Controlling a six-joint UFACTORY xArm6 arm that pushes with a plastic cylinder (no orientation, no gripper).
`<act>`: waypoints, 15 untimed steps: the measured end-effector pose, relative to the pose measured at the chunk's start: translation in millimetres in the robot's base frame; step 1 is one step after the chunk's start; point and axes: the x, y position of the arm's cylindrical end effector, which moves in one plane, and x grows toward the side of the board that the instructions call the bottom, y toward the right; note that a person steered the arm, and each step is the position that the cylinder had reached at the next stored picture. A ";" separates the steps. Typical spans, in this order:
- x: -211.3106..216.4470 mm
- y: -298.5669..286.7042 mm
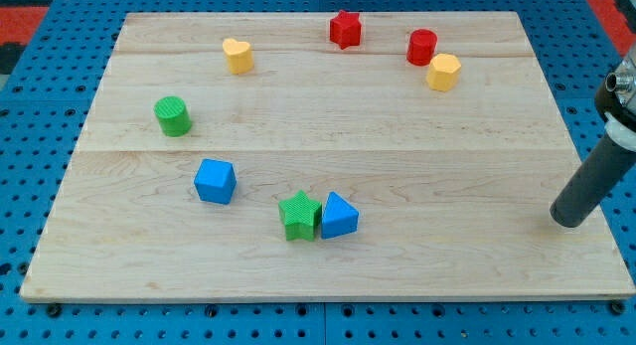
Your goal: Move your arm to centre right
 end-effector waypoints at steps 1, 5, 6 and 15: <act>0.0 0.0; -39.2 -45.4; -49.2 -96.6; -282.2 -252.7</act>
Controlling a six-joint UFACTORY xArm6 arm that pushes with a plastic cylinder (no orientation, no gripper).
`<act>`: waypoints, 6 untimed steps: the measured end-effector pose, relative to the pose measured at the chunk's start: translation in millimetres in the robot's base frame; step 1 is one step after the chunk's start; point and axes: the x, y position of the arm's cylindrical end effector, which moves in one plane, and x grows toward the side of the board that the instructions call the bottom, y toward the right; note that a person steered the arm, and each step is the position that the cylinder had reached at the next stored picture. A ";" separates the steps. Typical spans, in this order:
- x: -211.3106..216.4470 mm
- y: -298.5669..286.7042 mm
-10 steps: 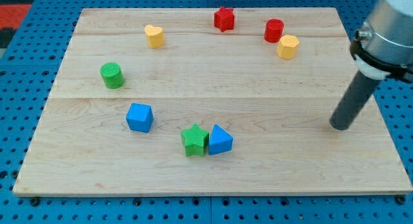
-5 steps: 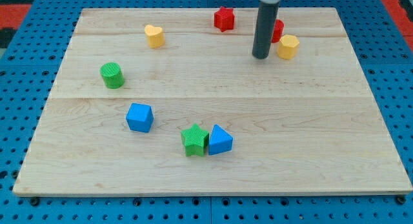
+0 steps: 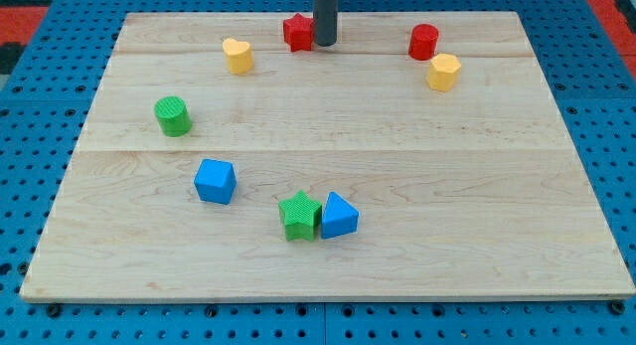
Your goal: Move your arm to centre right
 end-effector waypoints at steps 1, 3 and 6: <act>-10.2 -47.8; -22.6 12.2; -37.3 -138.2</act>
